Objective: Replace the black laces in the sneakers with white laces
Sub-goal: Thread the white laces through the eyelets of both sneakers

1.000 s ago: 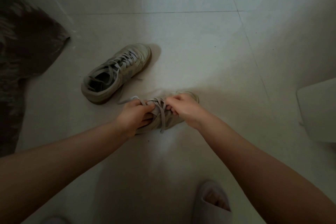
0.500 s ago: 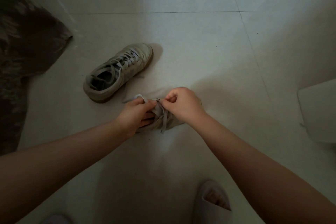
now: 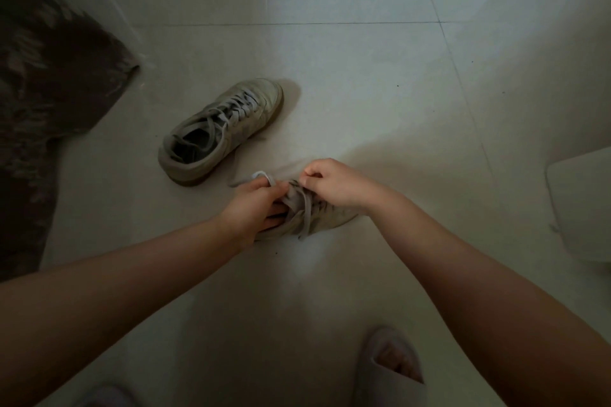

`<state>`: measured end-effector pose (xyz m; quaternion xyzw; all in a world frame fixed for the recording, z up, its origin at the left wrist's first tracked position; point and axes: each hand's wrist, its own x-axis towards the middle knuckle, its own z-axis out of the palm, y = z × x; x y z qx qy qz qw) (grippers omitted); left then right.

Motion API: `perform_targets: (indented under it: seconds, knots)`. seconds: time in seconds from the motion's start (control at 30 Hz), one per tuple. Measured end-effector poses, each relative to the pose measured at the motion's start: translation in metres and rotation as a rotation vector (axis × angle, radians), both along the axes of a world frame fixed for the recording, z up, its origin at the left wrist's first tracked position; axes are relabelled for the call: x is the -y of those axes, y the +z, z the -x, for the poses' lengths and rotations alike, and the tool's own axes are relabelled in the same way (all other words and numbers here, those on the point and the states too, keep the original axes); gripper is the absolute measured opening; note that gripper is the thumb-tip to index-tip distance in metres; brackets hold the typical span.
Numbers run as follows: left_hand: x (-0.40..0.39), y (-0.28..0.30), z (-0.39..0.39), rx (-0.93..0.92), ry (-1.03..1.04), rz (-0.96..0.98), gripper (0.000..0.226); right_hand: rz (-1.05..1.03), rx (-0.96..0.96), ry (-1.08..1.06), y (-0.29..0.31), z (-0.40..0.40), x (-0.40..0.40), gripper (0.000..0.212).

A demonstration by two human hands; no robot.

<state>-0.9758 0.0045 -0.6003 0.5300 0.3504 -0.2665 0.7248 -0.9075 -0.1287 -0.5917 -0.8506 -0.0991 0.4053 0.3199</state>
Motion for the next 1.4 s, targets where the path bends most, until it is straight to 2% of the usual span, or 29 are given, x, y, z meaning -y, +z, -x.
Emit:
perform_targets:
  seconds: [0.07,0.13,0.23,0.33,0.47,0.57,0.7,0.9,1.03,1.13,1.2,1.23,1.3,1.33,1.37,1.4]
  knots:
    - [0.001,0.001,0.001,-0.005,0.020,0.005,0.015,-0.200,-0.185,-0.226,-0.001,0.002,0.004,0.023]
    - [0.002,0.001,0.002,-0.024,0.038,0.033,0.017,-0.289,-0.225,-0.331,-0.004,0.005,0.007,0.024]
    - [0.008,0.002,0.002,-0.082,0.106,0.151,0.020,-0.166,0.048,-0.276,-0.011,0.006,0.008,0.017]
    - [0.022,0.011,0.002,-0.101,0.193,0.303,0.027,-0.216,0.263,-0.370,-0.008,0.008,0.012,0.003]
    - [0.043,0.024,0.007,-0.092,0.226,0.439,0.031,-0.262,0.337,-0.522,-0.006,0.039,0.036,0.020]
    - [0.055,0.027,0.017,-0.098,0.175,0.482,0.032,-0.198,0.383,-0.531,-0.022,0.063,0.057,0.009]
    - [0.062,0.027,0.025,-0.096,0.123,0.421,0.032,-0.183,0.391,-0.478,-0.024,0.059,0.068,0.006]
    - [0.060,0.032,0.013,-0.046,0.206,0.432,0.030,-0.331,0.325,-0.372,-0.007,0.027,0.051,0.009]
    - [0.062,0.027,0.005,-0.013,0.201,0.449,0.040,-0.429,0.268,-0.354,0.006,0.021,0.044,0.009]
    - [0.058,0.023,0.001,-0.008,0.165,0.443,0.037,-0.452,0.226,-0.327,0.007,0.023,0.047,0.017]
    - [0.052,0.025,-0.003,0.015,0.084,0.317,0.024,-0.399,0.258,-0.336,0.007,0.022,0.056,0.016]
    - [0.047,0.025,-0.004,0.055,-0.006,0.158,0.017,-0.348,0.292,-0.346,0.006,0.021,0.062,0.015]
    - [0.029,0.019,-0.004,0.276,-0.279,-0.403,0.006,-0.238,0.337,-0.374,0.004,0.022,0.076,0.013]
    - [0.018,0.013,-0.004,0.447,-0.418,-0.703,0.015,-0.194,0.344,-0.391,0.003,0.024,0.083,0.013]
    - [0.009,0.007,-0.005,0.611,-0.530,-0.911,0.027,-0.160,0.348,-0.415,0.001,0.027,0.088,0.012]
    - [0.002,0.002,-0.008,0.721,-0.609,-1.015,0.037,-0.137,0.358,-0.443,-0.001,0.030,0.090,0.011]
